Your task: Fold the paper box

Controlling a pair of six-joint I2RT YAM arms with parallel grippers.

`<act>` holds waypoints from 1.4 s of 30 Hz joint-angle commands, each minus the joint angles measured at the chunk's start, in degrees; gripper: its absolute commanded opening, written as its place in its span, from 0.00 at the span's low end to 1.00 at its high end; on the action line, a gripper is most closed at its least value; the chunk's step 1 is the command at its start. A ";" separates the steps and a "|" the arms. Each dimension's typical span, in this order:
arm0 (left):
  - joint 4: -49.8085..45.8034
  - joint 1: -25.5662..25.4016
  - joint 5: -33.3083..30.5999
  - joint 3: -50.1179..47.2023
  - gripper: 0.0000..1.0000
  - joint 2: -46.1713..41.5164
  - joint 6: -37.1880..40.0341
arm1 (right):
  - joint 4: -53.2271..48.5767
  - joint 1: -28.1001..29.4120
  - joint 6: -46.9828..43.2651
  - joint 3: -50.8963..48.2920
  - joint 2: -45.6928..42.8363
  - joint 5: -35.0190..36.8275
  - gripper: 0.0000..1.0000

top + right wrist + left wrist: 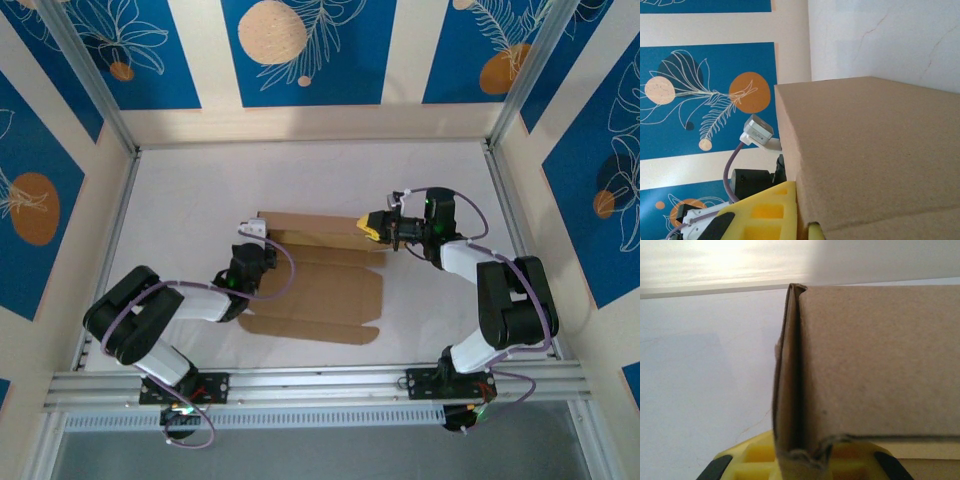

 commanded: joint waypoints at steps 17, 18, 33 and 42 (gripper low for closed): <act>-2.09 -0.60 -0.51 0.65 0.00 3.01 -1.32 | -40.98 0.70 -21.89 11.05 -10.20 15.98 0.68; -2.38 -0.67 -0.65 0.87 0.00 3.12 -1.56 | -43.78 0.76 -22.88 11.99 -11.33 17.96 0.72; -1.57 -0.67 0.36 0.57 0.00 1.36 -2.62 | -67.04 2.23 -23.99 7.01 -24.58 41.55 0.49; -1.25 -0.66 1.26 0.23 0.00 0.79 -3.08 | -64.85 0.33 -23.73 10.13 -4.51 45.50 0.01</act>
